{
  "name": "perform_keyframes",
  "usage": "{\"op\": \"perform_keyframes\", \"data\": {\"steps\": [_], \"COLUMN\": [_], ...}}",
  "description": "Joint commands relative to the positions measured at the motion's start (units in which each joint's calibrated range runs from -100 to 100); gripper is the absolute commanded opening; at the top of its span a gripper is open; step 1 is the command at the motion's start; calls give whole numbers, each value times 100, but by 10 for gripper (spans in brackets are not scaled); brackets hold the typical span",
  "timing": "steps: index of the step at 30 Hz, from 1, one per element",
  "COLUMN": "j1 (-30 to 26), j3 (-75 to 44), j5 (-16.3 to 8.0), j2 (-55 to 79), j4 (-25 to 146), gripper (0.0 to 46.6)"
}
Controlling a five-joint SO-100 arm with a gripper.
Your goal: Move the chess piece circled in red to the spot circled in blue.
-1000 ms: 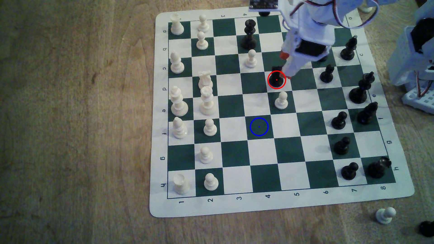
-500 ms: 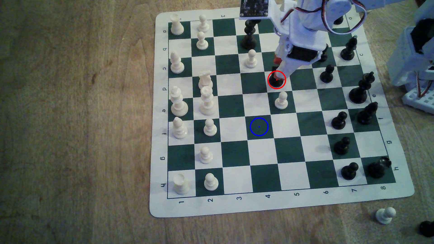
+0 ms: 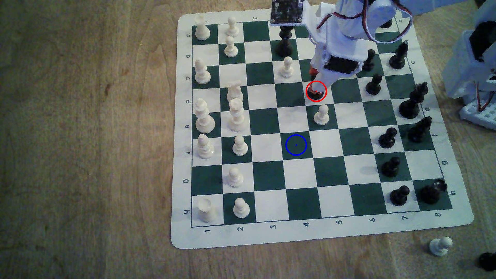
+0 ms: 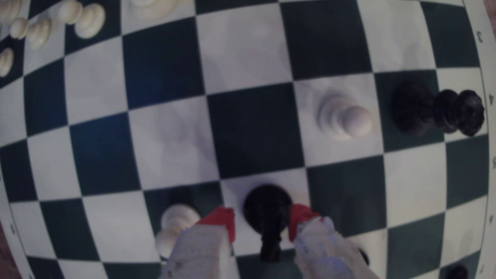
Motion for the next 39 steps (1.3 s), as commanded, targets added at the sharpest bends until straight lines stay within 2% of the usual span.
{"op": "perform_keyframes", "data": {"steps": [1, 9, 14, 20, 27, 34, 39], "j1": [64, 64, 32, 9, 1, -69, -132], "j3": [-19, 44, 53, 53, -137, -1842, -2703], "j5": [15, 59, 54, 39, 34, -200, -244], "j2": [-54, -88, -96, -28, -88, -351, -504], "j4": [-40, 50, 66, 91, 312, 1802, 2408], "gripper": [117, 117, 84, 3, 3, 3, 3]}}
